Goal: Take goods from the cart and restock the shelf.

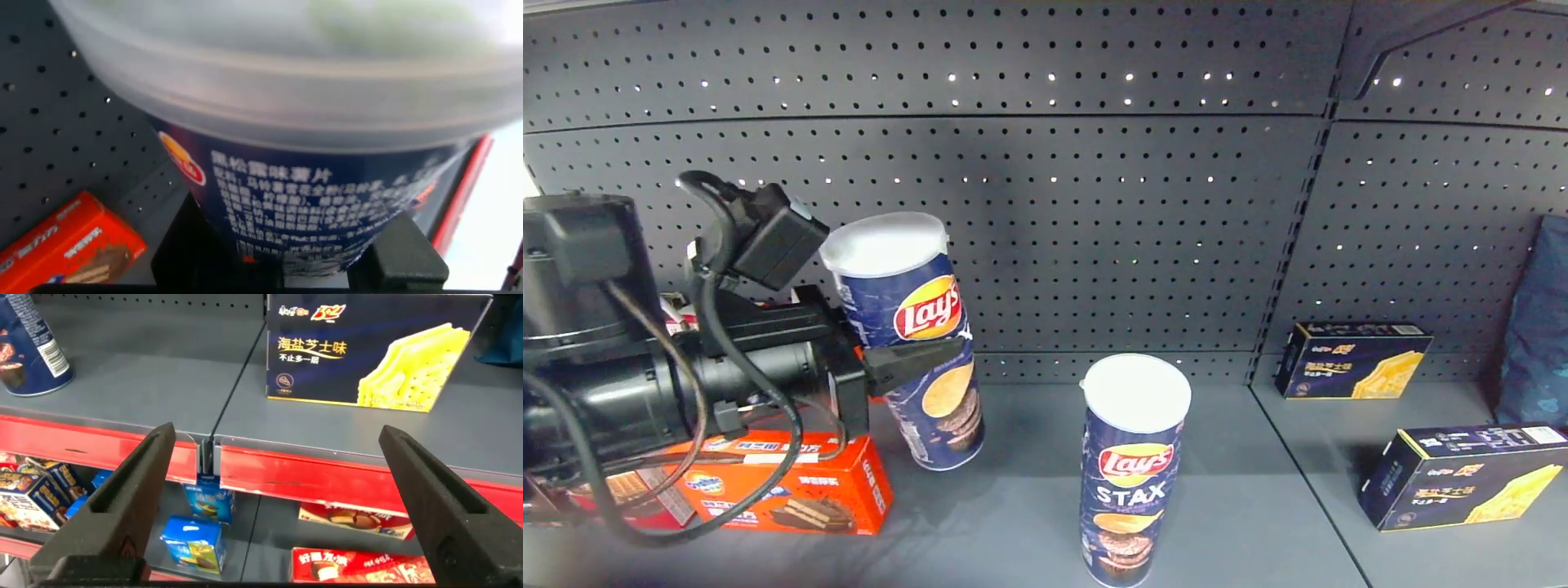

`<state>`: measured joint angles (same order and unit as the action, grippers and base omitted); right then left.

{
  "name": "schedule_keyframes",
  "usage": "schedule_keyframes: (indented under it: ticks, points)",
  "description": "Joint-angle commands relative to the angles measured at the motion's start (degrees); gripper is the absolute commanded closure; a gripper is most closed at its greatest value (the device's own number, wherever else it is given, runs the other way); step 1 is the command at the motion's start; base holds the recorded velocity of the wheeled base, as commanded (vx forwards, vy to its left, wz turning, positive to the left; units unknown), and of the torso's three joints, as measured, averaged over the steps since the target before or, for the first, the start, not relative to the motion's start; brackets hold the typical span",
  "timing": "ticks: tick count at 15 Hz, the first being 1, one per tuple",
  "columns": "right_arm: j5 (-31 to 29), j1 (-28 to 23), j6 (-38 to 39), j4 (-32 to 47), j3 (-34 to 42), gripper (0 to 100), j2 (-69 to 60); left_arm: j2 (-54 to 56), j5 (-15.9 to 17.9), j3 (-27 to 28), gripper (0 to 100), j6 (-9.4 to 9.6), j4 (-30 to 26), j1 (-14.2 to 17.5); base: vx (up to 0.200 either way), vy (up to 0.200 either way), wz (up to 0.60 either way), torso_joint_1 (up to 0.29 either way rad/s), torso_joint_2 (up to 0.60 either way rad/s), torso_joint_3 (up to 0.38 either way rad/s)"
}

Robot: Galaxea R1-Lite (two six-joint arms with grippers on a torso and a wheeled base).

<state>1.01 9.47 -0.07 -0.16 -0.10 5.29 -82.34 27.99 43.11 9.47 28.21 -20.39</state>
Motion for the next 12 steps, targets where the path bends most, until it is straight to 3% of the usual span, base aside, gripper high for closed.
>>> schedule_keyframes:
  ticks: [1, 2, 4, 9, 12]
  points:
    - [0.0, 0.0, 0.0, 0.0, 0.0, 0, 0.2, -8.7, 1.1, 4.6, 100, -0.33, 0.1, 1.2, 0.0, 0.0, 0.0, 0.0, 0.0, 0.0]
    - [0.0, 0.0, 0.0, 0.0, 0.0, 0, 0.2, -10.8, 1.6, 6.1, 100, -0.24, 0.3, 1.0, 0.0, 0.0, 0.0, 0.0, 0.0, 0.0]
    - [0.0, 0.0, 0.0, 0.0, 0.0, 0, 0.2, -16.4, 5.8, 10.2, 100, 0.02, 0.2, 0.9, 0.0, 0.0, 0.0, 0.0, 0.0, 0.0]
    - [0.0, 0.0, 0.0, 0.0, 0.0, 0, 0.2, -26.4, 7.0, 19.5, 100, 0.02, 0.0, -1.1, 0.0, 0.0, 0.0, 0.0, 0.0, 0.0]
    - [0.0, 0.0, 0.0, 0.0, 0.0, 0, 0.2, -30.9, 11.6, 24.8, 100, -0.07, 0.0, -2.8, 0.0, 0.0, 0.0, 0.0, 0.0, 0.0]
